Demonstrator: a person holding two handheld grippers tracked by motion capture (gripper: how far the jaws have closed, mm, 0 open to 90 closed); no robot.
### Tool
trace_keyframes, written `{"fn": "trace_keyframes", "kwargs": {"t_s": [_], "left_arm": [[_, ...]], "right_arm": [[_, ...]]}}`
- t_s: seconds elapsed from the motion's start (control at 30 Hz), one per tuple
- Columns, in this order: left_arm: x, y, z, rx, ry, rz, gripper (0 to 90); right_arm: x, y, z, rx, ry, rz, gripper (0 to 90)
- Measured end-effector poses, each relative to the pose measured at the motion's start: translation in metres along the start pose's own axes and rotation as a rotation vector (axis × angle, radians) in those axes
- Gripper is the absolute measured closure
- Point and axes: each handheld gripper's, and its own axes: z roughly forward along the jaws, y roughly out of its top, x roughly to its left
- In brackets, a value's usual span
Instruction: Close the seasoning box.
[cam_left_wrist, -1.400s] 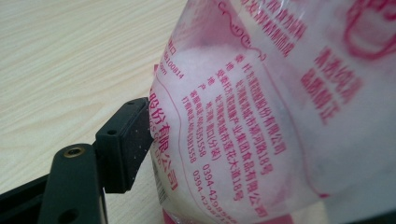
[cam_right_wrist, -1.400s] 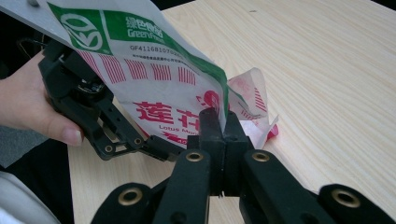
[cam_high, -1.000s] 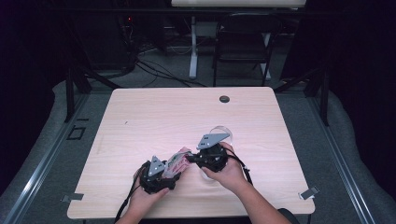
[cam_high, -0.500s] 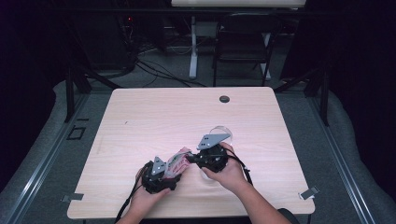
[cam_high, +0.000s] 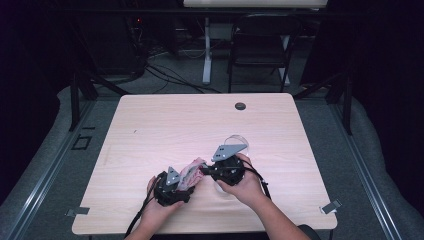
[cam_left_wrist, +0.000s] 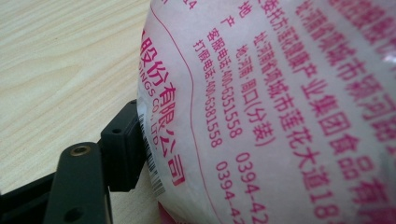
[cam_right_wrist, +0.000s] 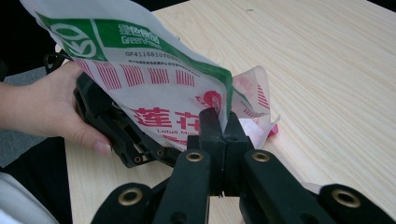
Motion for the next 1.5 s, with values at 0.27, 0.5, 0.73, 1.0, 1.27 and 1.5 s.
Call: {"fn": "trace_keyframes", "kwargs": {"t_s": [0.27,0.5,0.73,1.0,1.27,1.5], "left_arm": [[0.0,0.0,-0.001,-0.01,0.01,0.007,42.6],[0.0,-0.001,-0.003,-0.025,0.009,0.005,49.4],[0.001,0.001,-0.008,-0.036,0.01,0.014,55.0],[0.0,0.005,-0.015,-0.058,0.043,0.038,56.1],[-0.001,0.009,-0.021,-0.059,0.085,0.066,56.3],[0.0,0.012,-0.027,-0.069,0.127,0.094,56.6]], "right_arm": [[-0.001,-0.001,-0.001,-0.003,0.0,0.005,90.0],[-0.002,-0.001,-0.001,-0.007,0.005,0.007,90.0],[-0.002,0.0,-0.003,-0.025,0.01,0.012,90.0],[-0.001,0.003,-0.009,-0.049,0.015,0.011,90.0],[0.0,0.004,-0.01,-0.063,0.012,0.008,90.0],[-0.001,0.004,-0.012,-0.073,0.016,0.01,90.0]]}}
